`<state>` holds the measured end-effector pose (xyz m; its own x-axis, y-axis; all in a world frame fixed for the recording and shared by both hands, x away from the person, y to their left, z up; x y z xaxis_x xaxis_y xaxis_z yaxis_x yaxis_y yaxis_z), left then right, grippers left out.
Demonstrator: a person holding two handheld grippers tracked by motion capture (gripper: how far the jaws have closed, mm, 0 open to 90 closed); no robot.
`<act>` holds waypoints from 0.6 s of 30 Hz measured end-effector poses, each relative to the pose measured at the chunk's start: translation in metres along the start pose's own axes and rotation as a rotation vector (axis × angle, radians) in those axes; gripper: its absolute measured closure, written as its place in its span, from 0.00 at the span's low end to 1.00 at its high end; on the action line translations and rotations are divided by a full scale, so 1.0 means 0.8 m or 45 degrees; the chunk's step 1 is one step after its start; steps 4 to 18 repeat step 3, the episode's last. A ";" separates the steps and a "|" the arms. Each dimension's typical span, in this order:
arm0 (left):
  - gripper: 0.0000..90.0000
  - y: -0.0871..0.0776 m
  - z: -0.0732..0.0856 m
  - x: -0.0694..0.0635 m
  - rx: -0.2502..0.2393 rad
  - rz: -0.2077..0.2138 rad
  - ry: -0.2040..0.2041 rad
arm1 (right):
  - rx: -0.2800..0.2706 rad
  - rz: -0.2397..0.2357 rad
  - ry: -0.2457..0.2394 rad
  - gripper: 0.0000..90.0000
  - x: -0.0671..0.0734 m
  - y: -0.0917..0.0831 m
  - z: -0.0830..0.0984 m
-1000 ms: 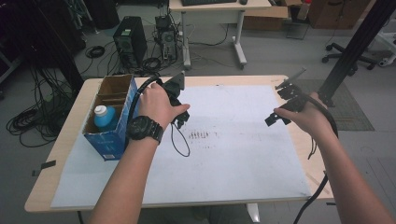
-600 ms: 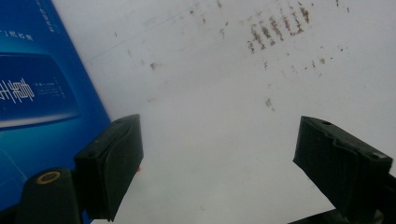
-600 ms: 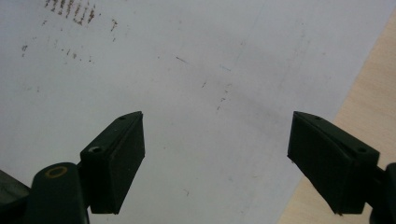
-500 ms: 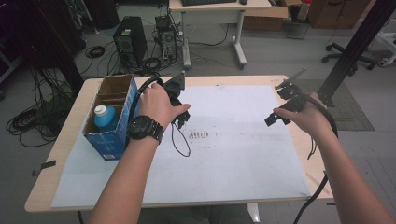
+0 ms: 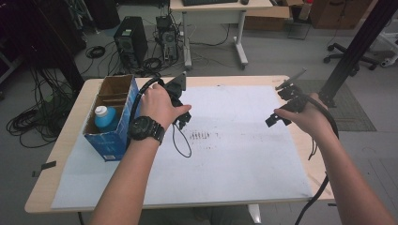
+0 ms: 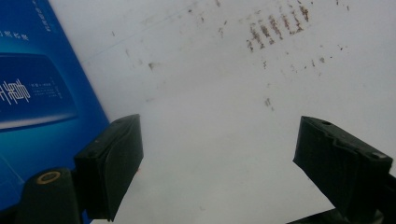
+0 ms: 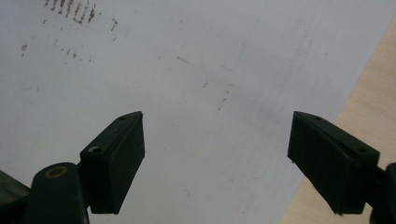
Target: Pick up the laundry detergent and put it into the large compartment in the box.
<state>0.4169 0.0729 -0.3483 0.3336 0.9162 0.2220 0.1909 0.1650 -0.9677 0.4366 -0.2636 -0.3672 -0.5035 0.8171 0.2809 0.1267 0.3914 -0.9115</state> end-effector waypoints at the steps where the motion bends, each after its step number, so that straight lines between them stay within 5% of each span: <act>1: 0.17 0.000 0.000 0.000 0.004 0.001 -0.002 | 0.001 0.000 0.000 0.21 0.000 0.000 0.000; 18: 0.17 0.000 0.000 0.000 0.005 0.003 -0.002 | 0.002 0.001 0.001 0.21 0.000 0.000 0.000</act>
Point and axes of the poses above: each handheld gripper's, and its own axes: y roughly forward along the jaws, z roughly out of its underside, x roughly to its left, the point moved 8 cm from there along y, roughly forward along the jaws, and after that the axes turned 9 degrees about -z, right-handed, at the moved point
